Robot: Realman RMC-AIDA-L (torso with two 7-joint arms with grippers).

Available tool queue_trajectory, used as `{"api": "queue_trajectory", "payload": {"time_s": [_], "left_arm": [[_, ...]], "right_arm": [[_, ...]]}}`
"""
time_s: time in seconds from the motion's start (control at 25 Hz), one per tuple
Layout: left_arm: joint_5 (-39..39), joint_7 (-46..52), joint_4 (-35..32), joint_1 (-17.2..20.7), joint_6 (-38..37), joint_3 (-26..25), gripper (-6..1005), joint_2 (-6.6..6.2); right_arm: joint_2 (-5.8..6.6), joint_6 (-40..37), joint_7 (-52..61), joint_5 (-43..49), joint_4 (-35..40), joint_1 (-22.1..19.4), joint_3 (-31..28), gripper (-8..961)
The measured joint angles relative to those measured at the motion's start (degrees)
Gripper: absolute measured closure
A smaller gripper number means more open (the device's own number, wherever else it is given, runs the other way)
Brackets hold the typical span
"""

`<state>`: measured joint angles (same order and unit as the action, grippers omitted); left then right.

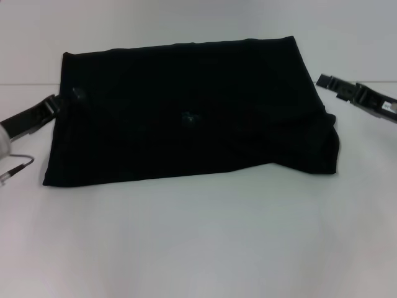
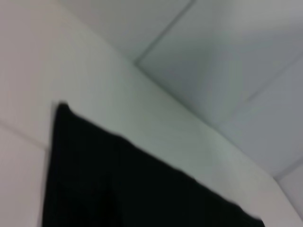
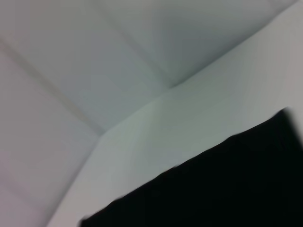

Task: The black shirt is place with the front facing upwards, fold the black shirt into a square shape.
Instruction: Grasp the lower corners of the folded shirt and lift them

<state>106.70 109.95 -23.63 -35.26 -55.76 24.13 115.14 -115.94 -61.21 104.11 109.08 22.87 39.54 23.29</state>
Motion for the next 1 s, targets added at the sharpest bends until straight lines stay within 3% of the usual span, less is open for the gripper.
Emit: {"api": "queue_trajectory", "payload": {"time_s": [0.12, 0.2, 0.28, 0.56, 0.84, 1.0], "left_arm": [[0.0, 8.5, -0.6, 2.3, -4.9, 8.5, 352, -3.87], [0.6, 11.5, -1.1, 3.3, -6.2, 11.6, 306, -5.77], [2.3, 12.5, -2.0, 4.0, -6.5, 12.4, 261, -6.54], [7.4, 14.0, -4.1, 4.8, -3.6, 12.2, 98, -6.1], [8.3, 13.8, -3.8, 4.4, -3.2, 13.5, 97, -5.35], [9.7, 13.7, -4.0, 4.2, -3.2, 13.6, 104, -4.32]], "right_arm": [[1.22, -7.4, -1.2, 0.1, 0.4, -1.8, 3.4, 185], [1.81, -11.1, -2.2, 0.1, 0.8, -2.9, 5.9, 76], [2.11, -13.4, -3.3, 0.1, 0.9, -3.8, 7.6, 21], [1.92, -15.3, -5.4, 0.1, 1.0, -6.1, 9.0, 20], [1.59, -14.8, -5.8, 0.1, 0.9, -6.4, 9.9, 19], [1.37, -14.8, -6.4, 0.1, 0.7, -6.4, 10.0, 20]]}}
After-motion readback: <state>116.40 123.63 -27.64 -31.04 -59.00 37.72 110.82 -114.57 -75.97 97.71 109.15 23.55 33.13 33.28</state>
